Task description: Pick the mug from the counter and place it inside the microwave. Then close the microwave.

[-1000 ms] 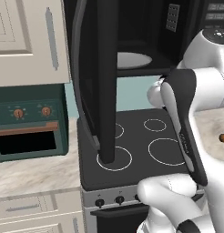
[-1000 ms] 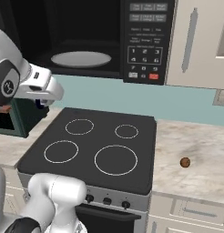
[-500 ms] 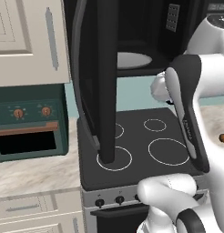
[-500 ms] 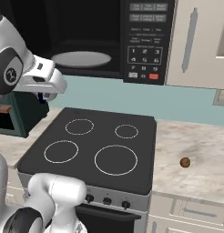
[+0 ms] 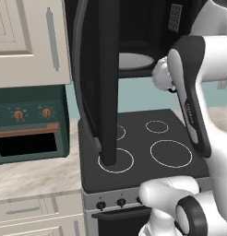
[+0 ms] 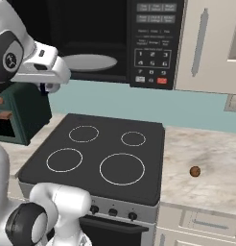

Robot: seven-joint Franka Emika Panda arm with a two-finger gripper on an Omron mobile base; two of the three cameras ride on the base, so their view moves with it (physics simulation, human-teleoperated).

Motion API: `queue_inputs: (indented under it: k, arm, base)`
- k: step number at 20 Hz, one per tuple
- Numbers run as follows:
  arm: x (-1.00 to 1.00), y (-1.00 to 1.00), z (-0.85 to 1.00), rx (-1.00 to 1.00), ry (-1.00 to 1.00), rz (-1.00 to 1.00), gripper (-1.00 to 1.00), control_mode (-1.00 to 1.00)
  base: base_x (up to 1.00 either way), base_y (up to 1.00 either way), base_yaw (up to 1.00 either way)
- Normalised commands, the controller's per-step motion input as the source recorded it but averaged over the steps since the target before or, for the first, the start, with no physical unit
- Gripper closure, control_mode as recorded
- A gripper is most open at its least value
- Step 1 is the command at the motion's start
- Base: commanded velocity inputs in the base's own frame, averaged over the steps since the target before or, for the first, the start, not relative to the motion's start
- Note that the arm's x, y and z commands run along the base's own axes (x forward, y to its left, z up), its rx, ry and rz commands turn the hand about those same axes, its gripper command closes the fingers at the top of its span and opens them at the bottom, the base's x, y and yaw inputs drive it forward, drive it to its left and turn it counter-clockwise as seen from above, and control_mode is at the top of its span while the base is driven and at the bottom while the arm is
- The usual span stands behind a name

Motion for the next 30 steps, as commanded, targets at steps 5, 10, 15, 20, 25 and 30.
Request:
queue_inputs:
  k: [5, 10, 15, 20, 25, 30]
  arm:
    - [0.69, 0.0, 0.16, 0.0, 0.0, 0.0, 1.0, -1.0]
    - [0.72, 0.0, 0.07, 0.0, 0.0, 0.0, 1.0, -1.0]
    - [0.43, 0.0, 0.25, 0.0, 0.01, 0.0, 1.0, -1.0]
    - [0.4, 0.0, 0.05, 0.0, 0.01, 0.0, 1.0, -1.0]
    - [0.46, 0.0, 0.0, 0.0, 0.0, 0.0, 1.0, -1.0]
    - [0.39, 0.0, -0.05, 0.0, 0.03, 0.0, 1.0, -1.0]
  base:
    - [0.0, 0.0, 0.0]
    - [0.0, 0.0, 0.0]
    - [0.0, 0.0, 0.0]
    - [0.0, 0.0, 0.0]
    - [0.0, 0.0, 0.0]
    - [0.0, 0.0, 0.0]
